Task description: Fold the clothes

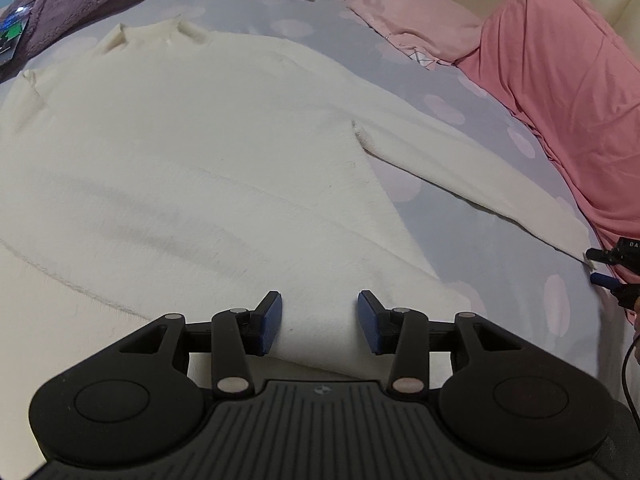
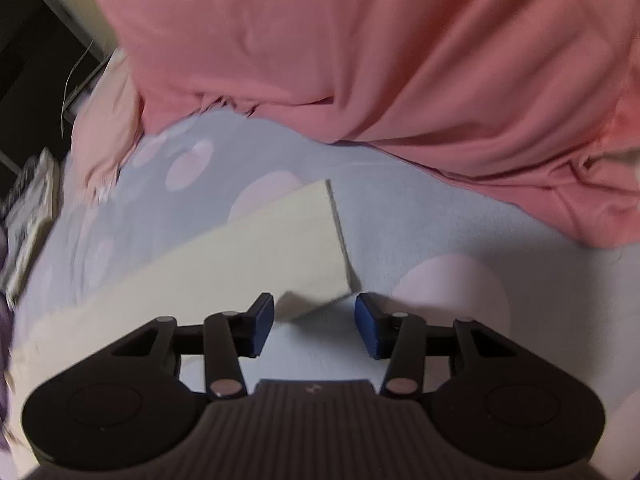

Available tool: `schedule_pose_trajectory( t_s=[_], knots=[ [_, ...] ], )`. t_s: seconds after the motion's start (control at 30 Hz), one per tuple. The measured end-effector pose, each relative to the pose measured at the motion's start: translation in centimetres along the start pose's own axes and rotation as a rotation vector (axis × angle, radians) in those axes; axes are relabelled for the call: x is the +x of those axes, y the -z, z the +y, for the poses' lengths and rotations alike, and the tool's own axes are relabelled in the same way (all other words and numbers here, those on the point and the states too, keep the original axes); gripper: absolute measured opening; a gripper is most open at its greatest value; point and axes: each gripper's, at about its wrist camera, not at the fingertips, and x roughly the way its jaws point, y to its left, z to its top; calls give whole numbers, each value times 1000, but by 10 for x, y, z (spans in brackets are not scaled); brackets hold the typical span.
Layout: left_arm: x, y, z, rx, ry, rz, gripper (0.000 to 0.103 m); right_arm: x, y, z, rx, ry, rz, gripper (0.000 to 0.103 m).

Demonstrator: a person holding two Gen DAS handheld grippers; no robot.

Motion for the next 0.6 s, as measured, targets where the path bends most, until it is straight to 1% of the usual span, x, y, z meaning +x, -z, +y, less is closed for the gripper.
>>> schedule_pose_trajectory(
  t_s=[0.1, 0.13, 0.17, 0.2, 0.23, 0.3, 0.33, 0.4, 0.47, 0.6],
  knots=[
    [1, -1, 1, -4, -9, 3, 40, 7, -3, 3, 4, 10, -22, 50],
    [1, -1, 1, -9, -12, 2, 40, 10, -4, 5, -7, 17, -29, 44],
    [1, -2, 2, -16, -16, 0, 40, 12, -5, 8, -25, 32, -38, 37],
    [-1, -4, 0, -11, -21, -9, 40, 13, -6, 8, -40, 42, -48, 18],
    [-2, -6, -2, -5, -27, -18, 40, 13, -8, 7, -42, 33, -54, 10],
    [-5, -10, -7, 8, -38, -37, 40, 9, -10, 5, -34, -7, -65, 7],
    [-5, -17, -13, 22, -22, -41, 40, 6, -10, 4, -40, -24, -76, 7],
    [-5, -33, -27, 55, 17, -47, 40, -3, -5, 8, -94, -49, -112, 7],
    [0, -56, -48, 79, 86, -39, 40, -12, 0, 14, -158, -74, -152, 7],
    [16, -104, -108, 116, 233, 12, 40, -31, 17, 31, -311, -128, -228, 7]
  ],
)
